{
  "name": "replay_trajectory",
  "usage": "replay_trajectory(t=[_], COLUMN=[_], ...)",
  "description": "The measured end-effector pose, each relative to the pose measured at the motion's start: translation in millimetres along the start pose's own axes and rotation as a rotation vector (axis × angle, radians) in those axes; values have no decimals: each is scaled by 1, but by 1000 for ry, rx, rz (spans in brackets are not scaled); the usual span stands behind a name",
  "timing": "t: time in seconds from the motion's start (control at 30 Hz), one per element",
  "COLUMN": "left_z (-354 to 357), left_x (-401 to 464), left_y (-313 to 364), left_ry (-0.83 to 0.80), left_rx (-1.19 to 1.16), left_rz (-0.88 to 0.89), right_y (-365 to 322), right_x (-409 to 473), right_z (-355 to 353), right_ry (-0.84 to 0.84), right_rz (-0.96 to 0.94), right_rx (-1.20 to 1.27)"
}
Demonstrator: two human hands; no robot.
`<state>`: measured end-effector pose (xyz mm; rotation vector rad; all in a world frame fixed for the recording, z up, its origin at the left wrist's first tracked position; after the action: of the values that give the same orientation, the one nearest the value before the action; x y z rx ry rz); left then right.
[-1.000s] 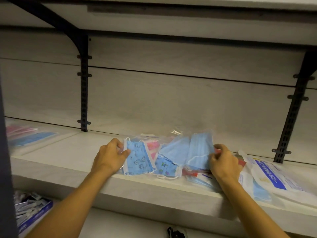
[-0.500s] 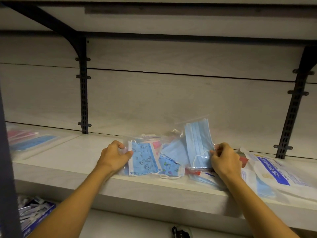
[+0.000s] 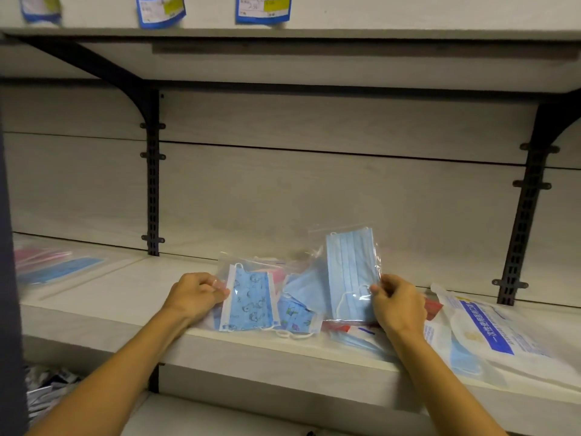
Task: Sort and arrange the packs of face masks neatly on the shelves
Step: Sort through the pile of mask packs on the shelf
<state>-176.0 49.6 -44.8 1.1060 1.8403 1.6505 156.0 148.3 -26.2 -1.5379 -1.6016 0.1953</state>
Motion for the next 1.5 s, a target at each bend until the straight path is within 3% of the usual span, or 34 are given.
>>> replay_trajectory(t=[0.47, 0.63, 0.87, 1.23, 1.5], left_z=[-32, -58, -96, -267, -406], left_x=[-45, -55, -63, -90, -115], left_y=[38, 41, 38, 21, -9], left_ry=[310, 419, 330, 414, 563], left_rx=[-392, -400, -235, -213, -192], left_rz=[155, 166, 112, 152, 101], right_y=[-23, -63, -104, -242, -343], right_x=[7, -4, -46, -145, -241], right_z=[-14, -3, 23, 72, 119], right_ry=[-107, -237, -319, -495, -593], right_rz=[22, -10, -91, -187, -279], right_rx=[484, 513, 410, 483, 579])
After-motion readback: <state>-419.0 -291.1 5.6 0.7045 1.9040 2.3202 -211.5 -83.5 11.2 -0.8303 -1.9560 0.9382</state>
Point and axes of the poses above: each hand's wrist, its own x-axis towards the middle knuckle, its own z-axis out of the palm, y = z × x, the point moved 5 cm from there along x, towards the middle knuckle, and after that the axes turned 14 degrees about -x, right-handed, at the moved point
